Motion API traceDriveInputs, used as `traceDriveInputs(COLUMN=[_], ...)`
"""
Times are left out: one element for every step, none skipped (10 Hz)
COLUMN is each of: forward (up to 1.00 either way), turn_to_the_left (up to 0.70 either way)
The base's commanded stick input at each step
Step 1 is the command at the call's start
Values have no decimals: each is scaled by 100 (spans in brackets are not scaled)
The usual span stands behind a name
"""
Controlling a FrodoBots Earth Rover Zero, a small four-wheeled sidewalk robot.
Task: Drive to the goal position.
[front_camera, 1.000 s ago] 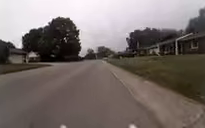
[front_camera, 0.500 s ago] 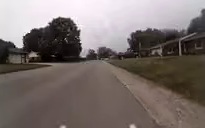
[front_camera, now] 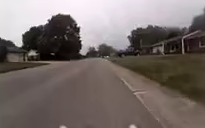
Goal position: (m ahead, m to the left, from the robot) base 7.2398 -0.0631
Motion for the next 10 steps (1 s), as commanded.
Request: traceDriveInputs(forward=[100, 100, 100, 100, 100, 100, 100, 100, 100, 100], turn_to_the_left=[0, 0, 1, 3, 17, 26, 16, 6, 1, 0])
